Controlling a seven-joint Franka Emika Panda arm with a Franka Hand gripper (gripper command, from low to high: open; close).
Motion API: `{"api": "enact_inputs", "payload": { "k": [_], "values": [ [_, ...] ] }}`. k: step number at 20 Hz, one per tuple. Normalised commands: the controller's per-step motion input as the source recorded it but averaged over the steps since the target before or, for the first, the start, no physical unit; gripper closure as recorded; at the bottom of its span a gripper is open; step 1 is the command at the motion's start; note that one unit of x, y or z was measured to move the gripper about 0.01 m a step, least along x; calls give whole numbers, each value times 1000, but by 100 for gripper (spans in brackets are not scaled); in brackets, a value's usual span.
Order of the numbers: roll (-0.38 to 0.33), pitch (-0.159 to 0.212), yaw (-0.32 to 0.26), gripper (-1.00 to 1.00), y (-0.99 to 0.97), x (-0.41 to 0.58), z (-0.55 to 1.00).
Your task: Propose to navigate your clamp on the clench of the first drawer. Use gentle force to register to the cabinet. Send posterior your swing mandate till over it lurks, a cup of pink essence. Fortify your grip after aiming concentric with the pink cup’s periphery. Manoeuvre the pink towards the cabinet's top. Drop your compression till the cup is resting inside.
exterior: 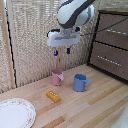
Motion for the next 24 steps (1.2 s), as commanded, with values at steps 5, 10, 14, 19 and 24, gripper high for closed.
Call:
{"api": "enact_inputs", "payload": {
  "k": [5,10,14,19,24],
  "values": [
    [-178,-100,100,-100,-202,-47,370],
    [-222,-106,119,-100,-267,-125,458],
    [-233,-78,112,-100,-260,-155,440],
    [-325,-47,107,-100,-275,-189,146],
    [-367,-15,86,-100,-243,-172,25]
  ]
}}
